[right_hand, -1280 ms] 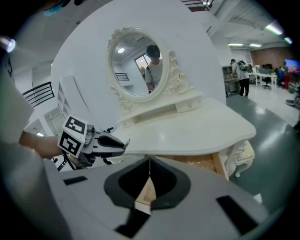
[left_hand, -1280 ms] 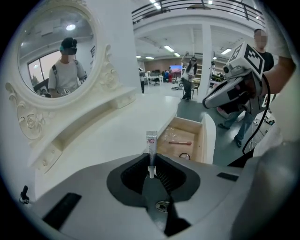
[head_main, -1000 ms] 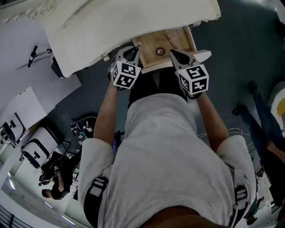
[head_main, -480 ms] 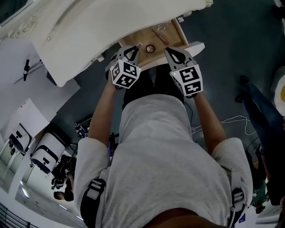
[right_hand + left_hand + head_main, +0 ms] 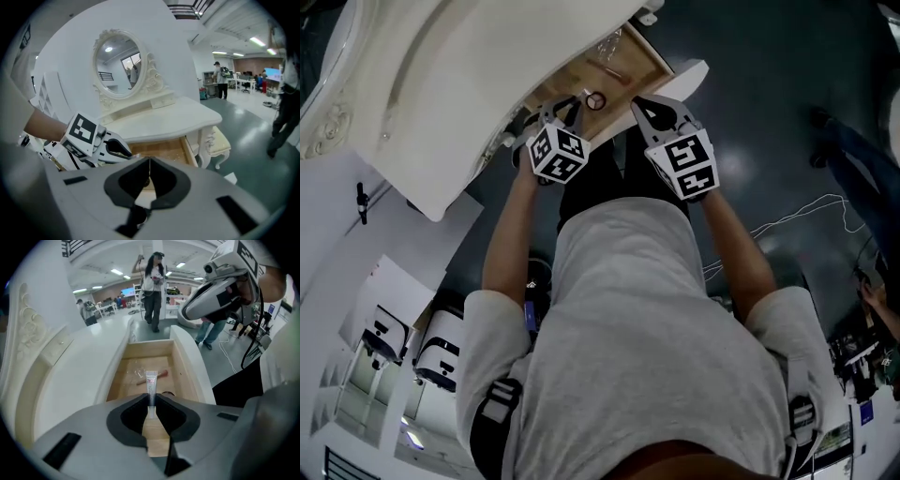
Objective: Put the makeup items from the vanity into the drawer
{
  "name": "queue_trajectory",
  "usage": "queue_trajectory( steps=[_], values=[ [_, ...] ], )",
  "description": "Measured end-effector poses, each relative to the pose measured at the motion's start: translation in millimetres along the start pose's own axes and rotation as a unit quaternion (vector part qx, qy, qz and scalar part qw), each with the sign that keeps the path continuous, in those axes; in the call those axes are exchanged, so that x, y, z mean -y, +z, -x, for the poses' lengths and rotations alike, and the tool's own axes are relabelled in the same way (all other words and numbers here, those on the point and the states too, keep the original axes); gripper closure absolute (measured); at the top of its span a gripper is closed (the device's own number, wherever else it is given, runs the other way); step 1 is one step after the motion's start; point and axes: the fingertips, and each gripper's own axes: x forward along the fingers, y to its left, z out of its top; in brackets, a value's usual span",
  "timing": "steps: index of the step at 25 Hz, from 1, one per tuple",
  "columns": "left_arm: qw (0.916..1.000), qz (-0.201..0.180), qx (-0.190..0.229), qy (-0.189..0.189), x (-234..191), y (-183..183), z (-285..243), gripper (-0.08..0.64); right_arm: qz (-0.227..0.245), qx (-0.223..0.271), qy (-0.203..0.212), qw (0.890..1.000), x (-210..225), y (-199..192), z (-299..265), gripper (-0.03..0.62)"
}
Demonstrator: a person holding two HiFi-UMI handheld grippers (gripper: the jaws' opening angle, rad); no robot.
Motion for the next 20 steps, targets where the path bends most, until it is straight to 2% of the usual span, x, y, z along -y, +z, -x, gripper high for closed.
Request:
queue_trajectory(
  steps=[3,12,20],
  values=[
    [0.9997,-0.015,-0.008,-0.017,3.6,-2.9,-13.4,0.502,-0.019,0.000,-0.016,1.000,2.9,-5.9,2.5,0.577],
    [0.9980,-0.025,-0.025,-0.053,6.2,-16.7,-47.6,0.502,-0.061,0.000,-0.061,0.996,3.3,-26.3,16.0,0.577],
    [0.9962,-0.028,-0.043,-0.069,-1.1,-19.4,-75.0,0.502,-0.078,-0.005,-0.078,0.994,0.3,-37.0,26.4,0.577]
  ],
)
